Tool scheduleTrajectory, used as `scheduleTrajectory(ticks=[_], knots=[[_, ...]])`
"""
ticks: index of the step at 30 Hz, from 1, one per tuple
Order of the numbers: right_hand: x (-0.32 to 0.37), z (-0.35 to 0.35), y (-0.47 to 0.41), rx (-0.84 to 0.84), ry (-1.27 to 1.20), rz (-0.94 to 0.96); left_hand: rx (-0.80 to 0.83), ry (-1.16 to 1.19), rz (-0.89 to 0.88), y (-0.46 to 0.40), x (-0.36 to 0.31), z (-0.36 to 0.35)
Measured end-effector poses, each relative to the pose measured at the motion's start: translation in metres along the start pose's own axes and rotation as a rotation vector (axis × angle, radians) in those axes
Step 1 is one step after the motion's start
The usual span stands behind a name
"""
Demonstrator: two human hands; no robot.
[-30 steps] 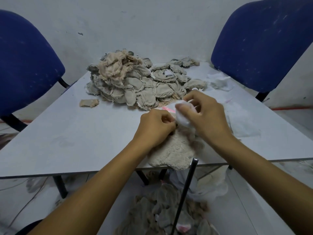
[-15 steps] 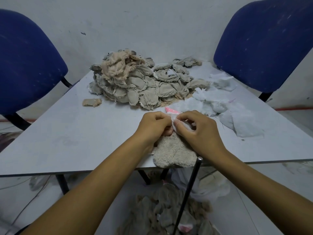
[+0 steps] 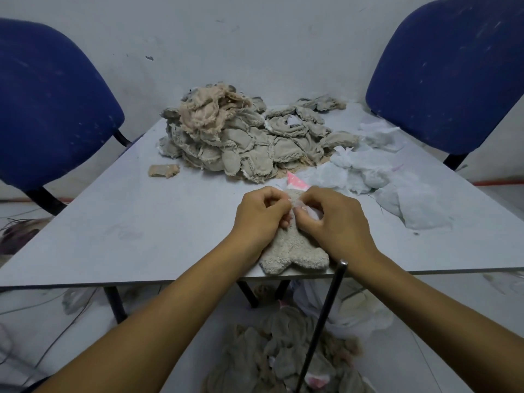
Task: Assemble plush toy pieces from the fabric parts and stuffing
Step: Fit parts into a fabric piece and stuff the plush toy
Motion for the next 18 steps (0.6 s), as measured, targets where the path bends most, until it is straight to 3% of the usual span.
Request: scheduleTrajectory(ticks=[4,12,18], knots=[[0.003,0.004,0.001,-0.020,0.010,0.013,-0.013,0.063,0.011,0.003,0.001,-0.001],[0.009,-0.011,0.000,0.148,0.139,0.039,-0.066,0.096,0.056,0.001,0.004,0.001],[-0.003,0.008,0.001,-0.030,-0.145,0.030,-0.063,0.067,0.057,0.001,0.005,0.001]])
Point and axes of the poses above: each hand's wrist, its own y-axis away from the middle knuckle, its own z-axis out of the back of the hand, x = y × z, the point moved 6 cm from there along -y, towards the middle knuckle, and after that the axes turned 13 degrees about x, right-handed, at the moved point
